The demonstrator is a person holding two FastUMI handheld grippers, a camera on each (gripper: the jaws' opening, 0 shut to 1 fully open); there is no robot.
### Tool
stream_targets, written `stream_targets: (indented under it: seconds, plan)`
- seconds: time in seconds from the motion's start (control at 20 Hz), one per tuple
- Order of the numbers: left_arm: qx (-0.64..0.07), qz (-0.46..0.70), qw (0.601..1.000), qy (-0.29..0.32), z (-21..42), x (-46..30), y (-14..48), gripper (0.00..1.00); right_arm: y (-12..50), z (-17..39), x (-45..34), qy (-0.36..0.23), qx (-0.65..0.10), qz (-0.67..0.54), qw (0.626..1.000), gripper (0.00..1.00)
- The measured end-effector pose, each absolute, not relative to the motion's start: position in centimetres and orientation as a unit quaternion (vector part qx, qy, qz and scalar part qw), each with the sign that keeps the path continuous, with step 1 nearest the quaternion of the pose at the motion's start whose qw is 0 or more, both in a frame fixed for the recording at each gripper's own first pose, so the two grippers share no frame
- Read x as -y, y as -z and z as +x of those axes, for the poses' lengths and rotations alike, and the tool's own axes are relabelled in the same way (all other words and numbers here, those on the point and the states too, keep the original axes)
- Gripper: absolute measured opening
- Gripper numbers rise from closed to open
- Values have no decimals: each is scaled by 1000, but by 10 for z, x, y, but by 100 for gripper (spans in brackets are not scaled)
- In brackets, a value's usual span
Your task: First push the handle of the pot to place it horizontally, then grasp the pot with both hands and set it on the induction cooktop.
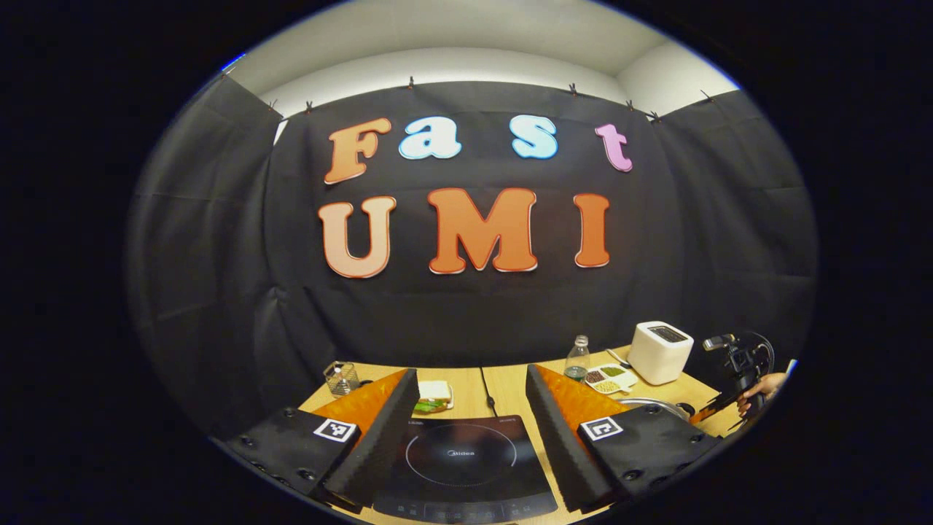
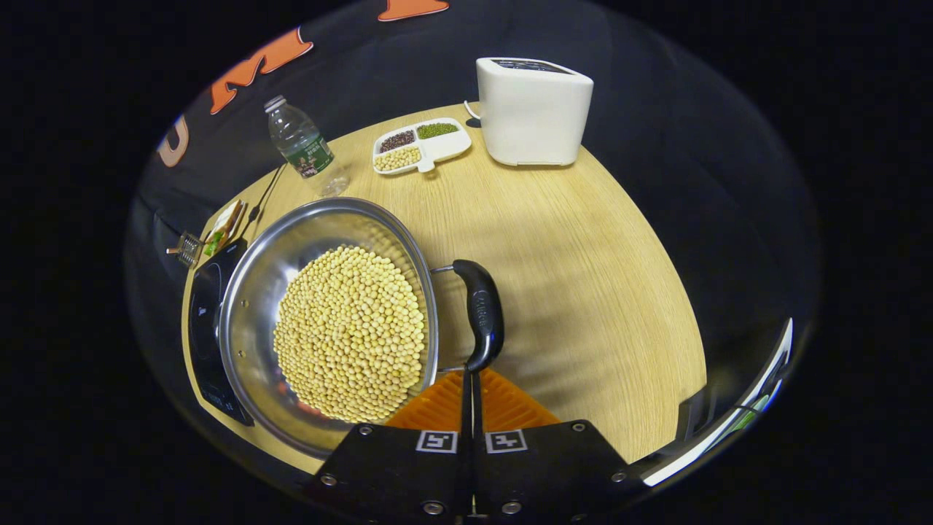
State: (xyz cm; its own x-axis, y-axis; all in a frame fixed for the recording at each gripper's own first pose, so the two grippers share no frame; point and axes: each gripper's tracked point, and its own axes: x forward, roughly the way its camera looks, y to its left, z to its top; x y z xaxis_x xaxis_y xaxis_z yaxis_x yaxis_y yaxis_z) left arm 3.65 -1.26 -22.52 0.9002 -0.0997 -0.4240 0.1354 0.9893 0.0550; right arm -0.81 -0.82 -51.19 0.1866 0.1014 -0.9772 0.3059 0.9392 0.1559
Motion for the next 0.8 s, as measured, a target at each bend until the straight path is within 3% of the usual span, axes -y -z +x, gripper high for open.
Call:
stream_targets:
  seconds: [0.3,0.4,0.55,0.65,0.75,0.8]
  plan:
    - [-330,27,939,96,31,47,323,96,498,4,23,61,-601,192,773,2]
    - [-369,21,924,102,26,57,354,96,480,10,21,41,-583,201,786,8]
    - [-430,9,895,115,14,78,399,97,464,17,30,31,-558,177,811,34]
    - [-459,-6,879,132,8,99,418,97,465,17,28,25,-551,158,819,46]
    - [-477,-7,867,143,4,115,436,96,464,13,18,16,-550,149,822,65]
    - [-483,-6,862,154,3,123,445,96,465,15,16,17,-544,144,826,70]
